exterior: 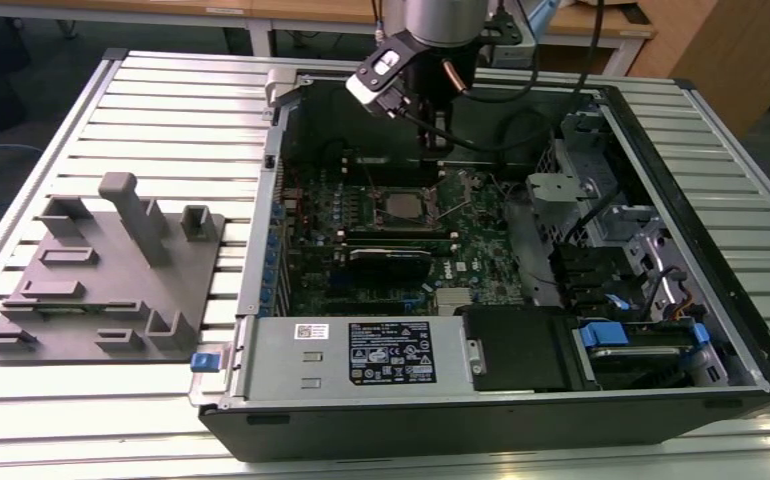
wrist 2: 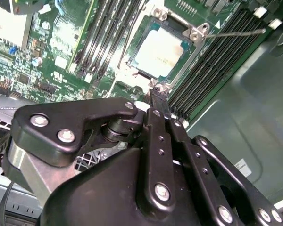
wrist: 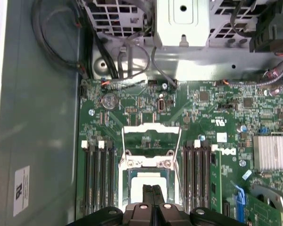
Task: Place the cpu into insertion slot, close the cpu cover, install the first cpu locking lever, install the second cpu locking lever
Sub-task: 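Close the cpu cover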
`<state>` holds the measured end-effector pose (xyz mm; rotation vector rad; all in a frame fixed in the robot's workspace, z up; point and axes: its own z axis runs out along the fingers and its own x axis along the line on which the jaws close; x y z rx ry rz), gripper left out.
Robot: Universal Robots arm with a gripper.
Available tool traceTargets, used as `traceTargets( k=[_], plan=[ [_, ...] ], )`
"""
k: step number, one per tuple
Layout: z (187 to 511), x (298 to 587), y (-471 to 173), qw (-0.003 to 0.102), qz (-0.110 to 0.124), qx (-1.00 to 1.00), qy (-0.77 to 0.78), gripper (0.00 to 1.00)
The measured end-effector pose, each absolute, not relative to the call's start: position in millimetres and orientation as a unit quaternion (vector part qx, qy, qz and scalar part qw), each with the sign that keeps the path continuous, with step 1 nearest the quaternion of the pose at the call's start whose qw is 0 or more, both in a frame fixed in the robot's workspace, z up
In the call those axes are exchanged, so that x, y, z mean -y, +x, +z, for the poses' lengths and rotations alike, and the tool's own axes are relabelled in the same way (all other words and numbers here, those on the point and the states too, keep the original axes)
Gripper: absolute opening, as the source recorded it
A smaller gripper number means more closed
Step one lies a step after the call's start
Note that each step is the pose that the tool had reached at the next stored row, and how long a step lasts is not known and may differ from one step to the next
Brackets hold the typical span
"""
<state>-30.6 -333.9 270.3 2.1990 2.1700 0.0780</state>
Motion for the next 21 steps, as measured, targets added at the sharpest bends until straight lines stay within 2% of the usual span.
traceTargets(
  k=[21],
  plan=[
    [270,334,-10,0.026,0.025,-0.702,0.711,0.10]
  ],
)
